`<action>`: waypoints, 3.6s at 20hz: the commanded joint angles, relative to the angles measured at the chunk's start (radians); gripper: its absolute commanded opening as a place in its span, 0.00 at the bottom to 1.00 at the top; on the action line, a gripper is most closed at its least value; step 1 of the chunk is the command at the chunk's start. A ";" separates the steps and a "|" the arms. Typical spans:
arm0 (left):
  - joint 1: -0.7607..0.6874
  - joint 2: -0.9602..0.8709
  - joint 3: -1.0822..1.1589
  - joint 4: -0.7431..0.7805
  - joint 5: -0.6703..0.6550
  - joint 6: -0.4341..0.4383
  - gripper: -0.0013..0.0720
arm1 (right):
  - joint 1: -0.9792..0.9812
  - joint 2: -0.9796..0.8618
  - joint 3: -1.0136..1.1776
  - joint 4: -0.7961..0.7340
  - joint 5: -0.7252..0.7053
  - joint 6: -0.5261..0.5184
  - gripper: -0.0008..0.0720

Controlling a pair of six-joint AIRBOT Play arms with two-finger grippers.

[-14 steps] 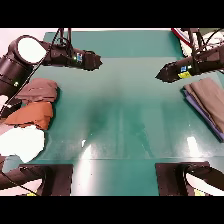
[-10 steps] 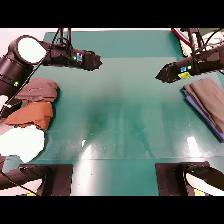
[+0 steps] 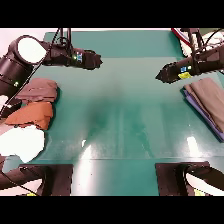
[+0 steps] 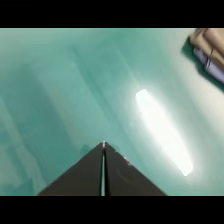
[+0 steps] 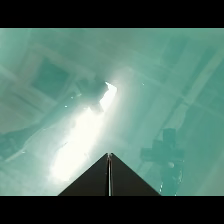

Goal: Fold the shirts.

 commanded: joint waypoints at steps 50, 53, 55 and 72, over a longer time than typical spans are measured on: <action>-0.329 -0.184 0.193 0.167 -0.157 0.064 0.92 | 0.001 0.003 0.546 -0.002 0.024 0.001 0.04; -0.171 -0.178 0.192 0.166 -0.190 0.005 0.92 | 0.001 0.003 0.546 -0.001 0.034 0.001 0.04; -0.058 -0.189 0.164 0.144 -0.227 -0.046 0.92 | 0.001 0.002 0.546 -0.001 0.034 0.001 0.04; 0.055 -0.364 -0.250 -0.320 -0.012 0.121 0.22 | -0.174 0.108 0.090 0.009 0.098 0.063 0.04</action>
